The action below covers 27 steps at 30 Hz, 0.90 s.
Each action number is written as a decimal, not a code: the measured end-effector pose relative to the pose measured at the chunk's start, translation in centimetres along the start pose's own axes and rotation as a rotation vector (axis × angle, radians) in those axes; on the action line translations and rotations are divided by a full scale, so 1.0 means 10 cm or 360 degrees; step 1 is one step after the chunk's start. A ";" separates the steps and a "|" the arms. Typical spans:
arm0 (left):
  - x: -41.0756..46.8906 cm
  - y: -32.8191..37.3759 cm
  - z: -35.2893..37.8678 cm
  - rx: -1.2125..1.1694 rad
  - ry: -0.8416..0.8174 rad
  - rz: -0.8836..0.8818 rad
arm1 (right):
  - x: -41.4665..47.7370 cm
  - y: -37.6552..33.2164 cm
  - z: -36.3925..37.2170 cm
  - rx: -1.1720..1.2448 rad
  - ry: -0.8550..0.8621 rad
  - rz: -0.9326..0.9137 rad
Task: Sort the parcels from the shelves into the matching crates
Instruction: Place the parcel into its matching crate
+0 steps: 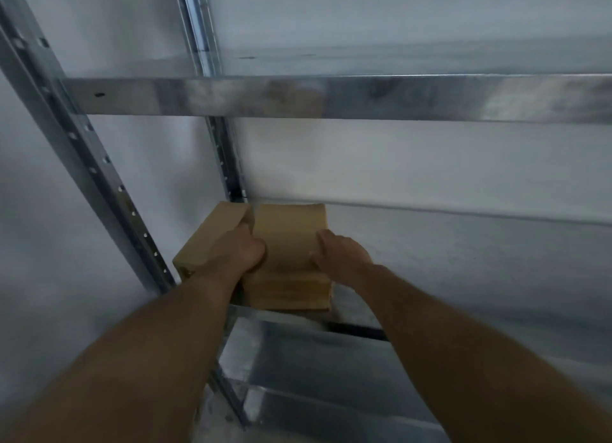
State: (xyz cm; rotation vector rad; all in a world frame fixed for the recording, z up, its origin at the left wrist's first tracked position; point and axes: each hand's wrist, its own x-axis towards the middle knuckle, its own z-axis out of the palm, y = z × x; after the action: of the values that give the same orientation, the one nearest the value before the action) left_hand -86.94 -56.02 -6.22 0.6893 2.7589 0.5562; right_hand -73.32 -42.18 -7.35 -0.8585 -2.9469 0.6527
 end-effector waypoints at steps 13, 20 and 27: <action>-0.28 0.63 0.39 -0.0822 -0.0857 0.0392 | -0.77 0.60 -0.38 0.1001 0.0042 0.0820; -0.59 1.08 0.56 -0.0828 -0.0684 0.0654 | -1.22 1.07 -0.48 0.0790 0.0469 0.0727; -1.12 1.70 0.81 -0.1247 -0.0765 0.0570 | -1.84 1.60 -0.72 0.1446 0.0701 0.0875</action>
State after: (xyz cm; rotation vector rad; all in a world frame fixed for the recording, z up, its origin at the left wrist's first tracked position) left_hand -67.97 -45.23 -4.82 0.9407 1.7664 1.2498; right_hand -48.63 -36.62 -4.97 -1.3982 -1.6984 1.4120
